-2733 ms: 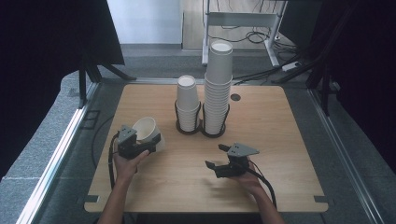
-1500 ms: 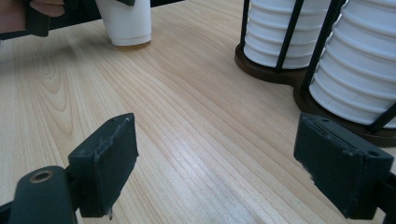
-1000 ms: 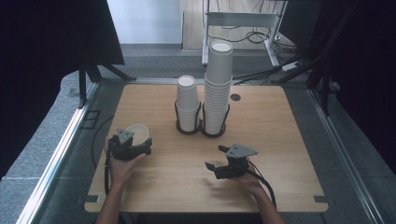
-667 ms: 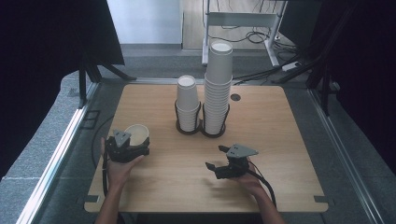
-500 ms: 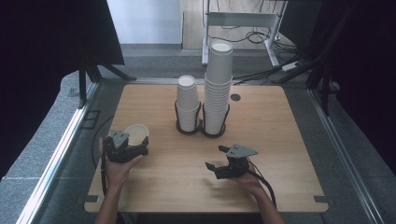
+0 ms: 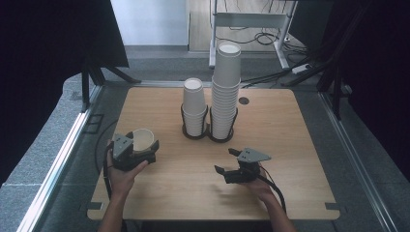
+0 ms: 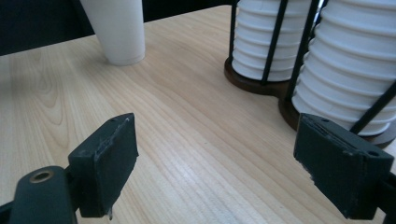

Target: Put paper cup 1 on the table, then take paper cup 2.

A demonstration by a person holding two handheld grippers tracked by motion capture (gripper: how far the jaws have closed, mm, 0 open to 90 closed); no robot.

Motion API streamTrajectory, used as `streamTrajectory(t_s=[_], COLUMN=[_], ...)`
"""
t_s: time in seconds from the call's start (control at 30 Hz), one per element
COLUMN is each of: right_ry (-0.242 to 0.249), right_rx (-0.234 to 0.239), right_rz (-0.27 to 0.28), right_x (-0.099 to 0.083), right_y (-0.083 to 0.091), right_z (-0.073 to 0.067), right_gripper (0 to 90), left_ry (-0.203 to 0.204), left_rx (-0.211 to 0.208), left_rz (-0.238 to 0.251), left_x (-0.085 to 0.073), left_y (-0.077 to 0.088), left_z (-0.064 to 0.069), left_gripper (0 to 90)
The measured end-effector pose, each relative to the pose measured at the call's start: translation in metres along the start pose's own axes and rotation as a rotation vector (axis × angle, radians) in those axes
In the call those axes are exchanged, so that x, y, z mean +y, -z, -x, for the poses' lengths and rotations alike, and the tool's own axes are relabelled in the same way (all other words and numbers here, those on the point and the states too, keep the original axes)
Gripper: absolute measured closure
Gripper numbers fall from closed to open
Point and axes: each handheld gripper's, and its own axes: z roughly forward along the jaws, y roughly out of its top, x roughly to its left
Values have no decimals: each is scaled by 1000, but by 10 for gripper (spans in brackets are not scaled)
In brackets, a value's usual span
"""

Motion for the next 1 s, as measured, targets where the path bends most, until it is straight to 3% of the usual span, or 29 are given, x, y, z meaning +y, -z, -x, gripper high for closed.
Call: streamTrajectory(t_s=[0.13,0.33,0.43,0.6,0.8,1.0], right_ry=[-3,-11,-10,-7,-3,-10], right_rx=[-13,-33,-34,-42,-49,-73], right_rz=[13,37,37,39,51,74], right_x=[1,2,2,2,5,10], right_y=[4,8,8,7,9,14], right_z=[2,5,5,6,7,13], right_gripper=[136,138,138,140,140,145], left_ry=[4,4,10,44,48,54], left_rx=[-63,-120,-142,-186,-258,-323], left_rz=[3,-11,-20,-39,-97,-112], left_x=[0,-1,-2,-3,-5,3], left_y=[-4,-8,-10,-16,-26,-33], left_z=[8,14,15,17,28,38], left_gripper=[80,202,218,276,183,149])
